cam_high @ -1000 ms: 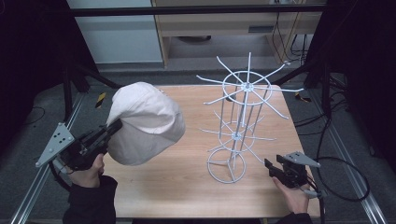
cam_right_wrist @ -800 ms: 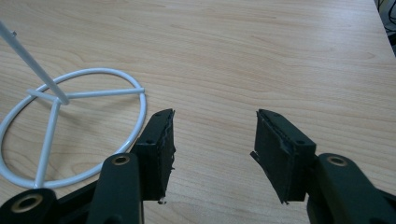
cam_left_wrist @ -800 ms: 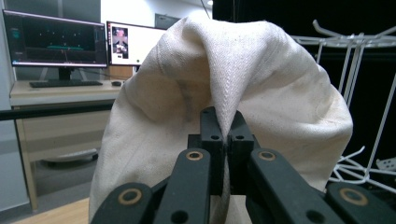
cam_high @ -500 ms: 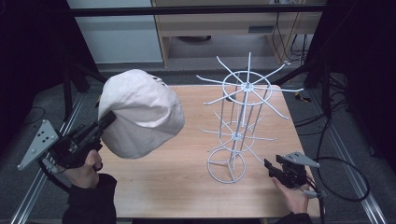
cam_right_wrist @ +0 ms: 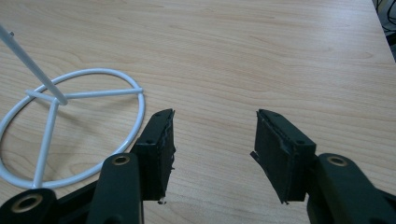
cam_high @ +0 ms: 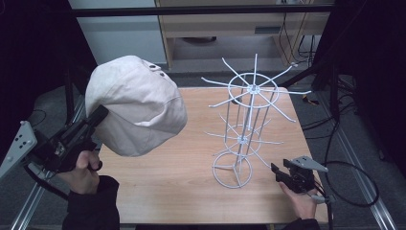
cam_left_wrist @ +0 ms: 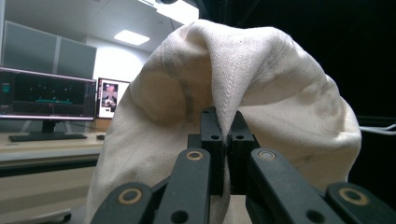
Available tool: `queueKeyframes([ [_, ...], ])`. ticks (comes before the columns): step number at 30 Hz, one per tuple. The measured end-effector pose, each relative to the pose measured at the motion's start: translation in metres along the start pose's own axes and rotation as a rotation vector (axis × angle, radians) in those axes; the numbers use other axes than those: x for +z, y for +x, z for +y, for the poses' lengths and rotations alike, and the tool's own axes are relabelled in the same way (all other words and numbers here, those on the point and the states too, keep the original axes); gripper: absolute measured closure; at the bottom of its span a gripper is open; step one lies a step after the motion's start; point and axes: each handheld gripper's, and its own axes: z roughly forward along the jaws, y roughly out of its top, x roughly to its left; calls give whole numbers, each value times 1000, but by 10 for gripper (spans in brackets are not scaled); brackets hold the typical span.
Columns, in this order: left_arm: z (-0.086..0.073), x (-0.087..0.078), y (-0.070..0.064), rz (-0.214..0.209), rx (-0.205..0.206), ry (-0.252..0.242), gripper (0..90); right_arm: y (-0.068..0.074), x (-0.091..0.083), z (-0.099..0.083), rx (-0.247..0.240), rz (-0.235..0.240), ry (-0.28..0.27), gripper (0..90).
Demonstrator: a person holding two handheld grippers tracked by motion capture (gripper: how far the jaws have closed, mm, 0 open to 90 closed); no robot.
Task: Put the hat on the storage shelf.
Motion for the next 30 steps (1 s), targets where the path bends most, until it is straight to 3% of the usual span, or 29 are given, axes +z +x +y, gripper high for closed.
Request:
queueKeyframes([
  [11, 19, 17, -16, -74, -19, -59, 881, 0, 0, 0, 1, -3, 2, 476],
  [13, 22, 23, -19, -82, -7, -70, 881, 0, 0, 0, 0, -2, 2, 476],
  [24, 25, 52, -35, -119, -19, -49, 881, 0, 0, 0, 3, 2, 0, 475],
  [30, 22, 68, -37, -134, -63, -53, 881, 0, 1, 0, 7, 6, 0, 476],
])
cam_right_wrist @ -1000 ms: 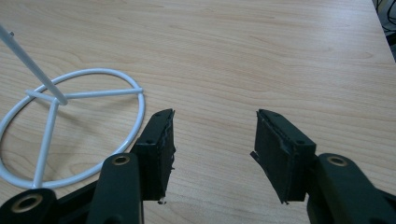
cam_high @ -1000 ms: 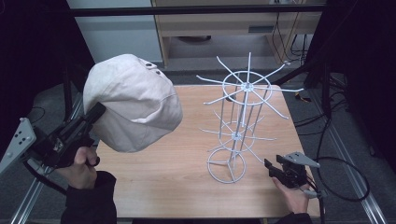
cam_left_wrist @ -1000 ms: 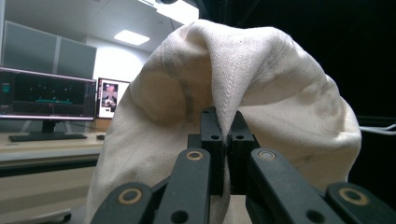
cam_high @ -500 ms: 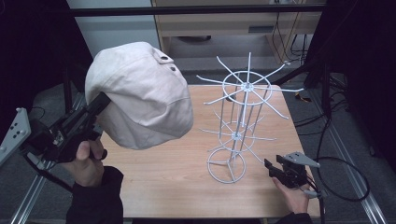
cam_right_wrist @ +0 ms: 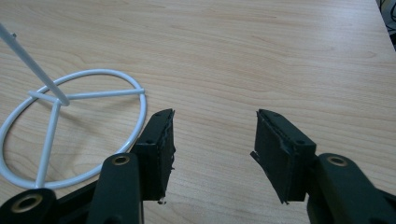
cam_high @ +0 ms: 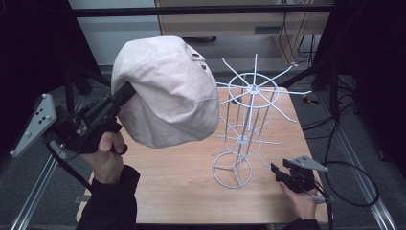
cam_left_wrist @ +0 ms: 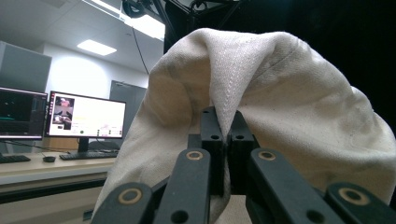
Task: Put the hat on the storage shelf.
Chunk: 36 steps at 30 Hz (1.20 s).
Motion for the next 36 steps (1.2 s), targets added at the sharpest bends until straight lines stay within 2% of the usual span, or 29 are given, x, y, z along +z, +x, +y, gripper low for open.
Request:
queueKeyframes([
  [7, -10, 19, -5, -14, -16, 14, 881, 0, 0, 0, 5, 3, 0, 475],
  [13, -26, 25, -5, -24, -26, 57, 881, 0, 0, 0, 0, 0, -1, 475],
  [26, -63, 20, 6, -27, -62, 170, 878, 0, 1, 0, -4, -1, 4, 473],
  [30, -71, 18, 8, -40, -64, 200, 873, 1, 1, 0, -7, 0, 6, 471],
  [36, -80, 12, 9, -55, -46, 271, 852, 0, 1, 0, -6, -1, 3, 465],
])
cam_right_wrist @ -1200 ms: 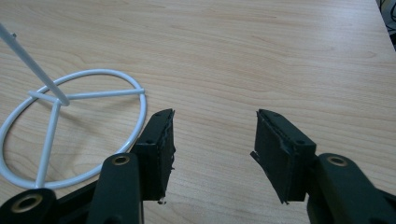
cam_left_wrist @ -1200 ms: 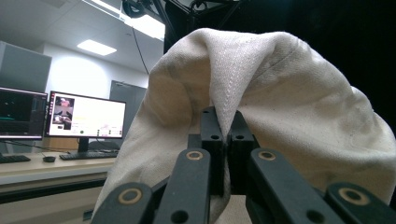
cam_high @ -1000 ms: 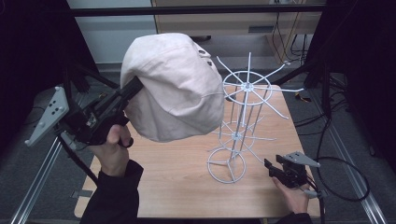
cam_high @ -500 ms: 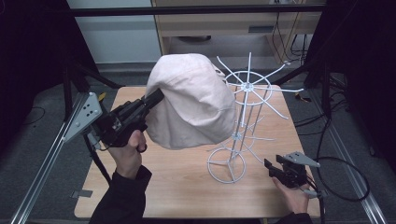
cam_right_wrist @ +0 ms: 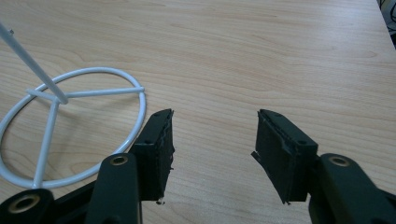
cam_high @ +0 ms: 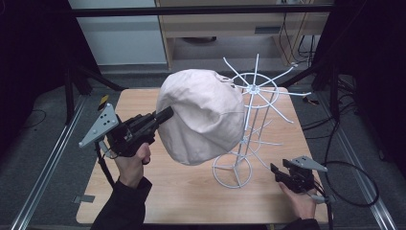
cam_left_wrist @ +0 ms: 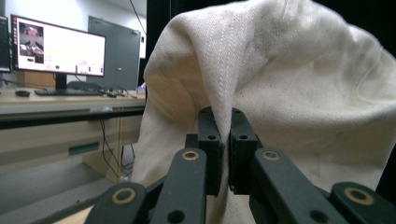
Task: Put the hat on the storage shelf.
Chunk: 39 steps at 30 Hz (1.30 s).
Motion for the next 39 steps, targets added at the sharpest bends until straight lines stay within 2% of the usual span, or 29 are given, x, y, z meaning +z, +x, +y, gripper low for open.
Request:
queueKeyframes([
  [4, -7, -2, 0, -1, 12, 50, 825, 1, 0, 0, 2, 3, 3, 461],
  [14, -22, -1, -3, 7, 35, 136, 765, 0, 0, 0, -5, -2, -1, 455],
  [17, -23, -3, -3, 23, 47, 163, 715, 1, 0, 0, 1, 0, 1, 455],
  [22, -25, -14, -2, 65, 70, 201, 584, 1, 0, 0, 5, 0, 4, 452],
  [25, -31, -24, 1, 110, 82, 232, 491, 1, -1, 0, 5, 0, 2, 448],
  [27, -37, -31, 4, 160, 96, 265, 448, 0, 0, -1, -1, -4, -1, 435],
  [30, -53, -43, 12, 228, 90, 346, 384, 0, 1, -1, 2, -7, -3, 405],
  [33, -78, -54, 22, 297, 112, 441, 324, 0, 1, -2, 15, -3, -2, 367],
  [35, -99, -61, 32, 336, 111, 503, 306, 0, 1, -2, 17, -9, -6, 341],
  [39, -135, -76, 57, 415, 52, 616, 287, -1, 3, -3, 20, -12, -1, 297],
])
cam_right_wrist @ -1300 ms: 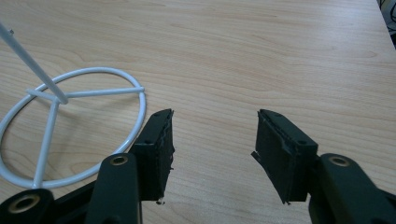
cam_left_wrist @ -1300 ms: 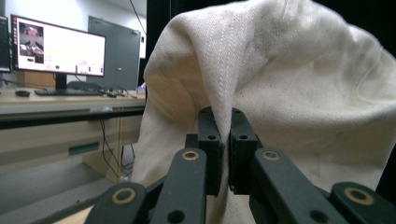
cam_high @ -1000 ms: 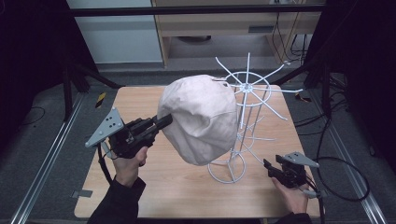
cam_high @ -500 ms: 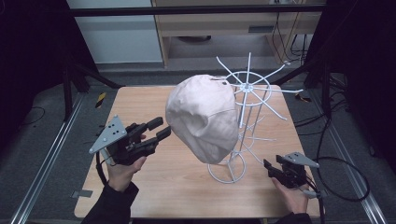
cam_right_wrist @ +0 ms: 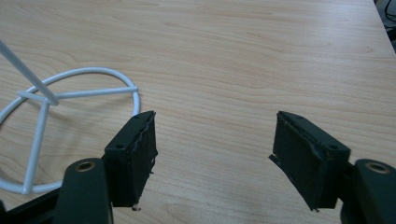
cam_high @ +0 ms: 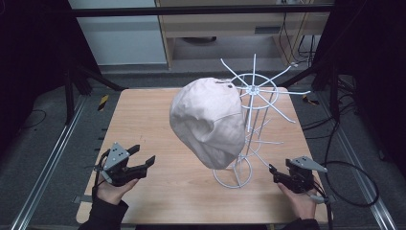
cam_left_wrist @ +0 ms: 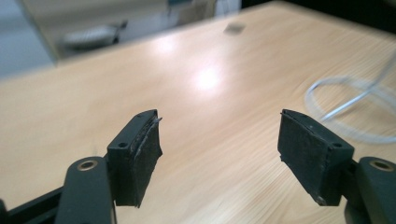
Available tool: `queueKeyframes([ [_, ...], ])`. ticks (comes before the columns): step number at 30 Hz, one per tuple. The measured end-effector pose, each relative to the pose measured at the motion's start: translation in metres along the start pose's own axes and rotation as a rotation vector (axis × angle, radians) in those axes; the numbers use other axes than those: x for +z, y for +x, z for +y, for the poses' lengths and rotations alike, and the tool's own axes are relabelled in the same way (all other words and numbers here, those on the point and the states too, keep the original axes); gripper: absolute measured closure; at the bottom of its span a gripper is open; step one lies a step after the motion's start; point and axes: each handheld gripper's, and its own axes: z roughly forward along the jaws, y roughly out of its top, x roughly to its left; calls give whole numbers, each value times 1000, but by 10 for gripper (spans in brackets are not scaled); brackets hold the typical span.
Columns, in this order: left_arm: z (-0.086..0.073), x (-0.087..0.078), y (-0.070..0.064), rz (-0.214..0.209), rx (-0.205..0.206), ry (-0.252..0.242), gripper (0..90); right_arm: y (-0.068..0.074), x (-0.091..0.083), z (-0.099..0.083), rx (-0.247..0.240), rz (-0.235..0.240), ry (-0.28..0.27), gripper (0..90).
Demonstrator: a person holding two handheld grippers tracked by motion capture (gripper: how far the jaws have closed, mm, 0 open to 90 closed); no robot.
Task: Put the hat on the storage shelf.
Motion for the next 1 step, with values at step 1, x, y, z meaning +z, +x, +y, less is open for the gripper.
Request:
queueKeyframes([
  [1, -6, 3, 5, 13, -13, 27, 277, -1, 1, 0, -11, -4, -1, 291],
])
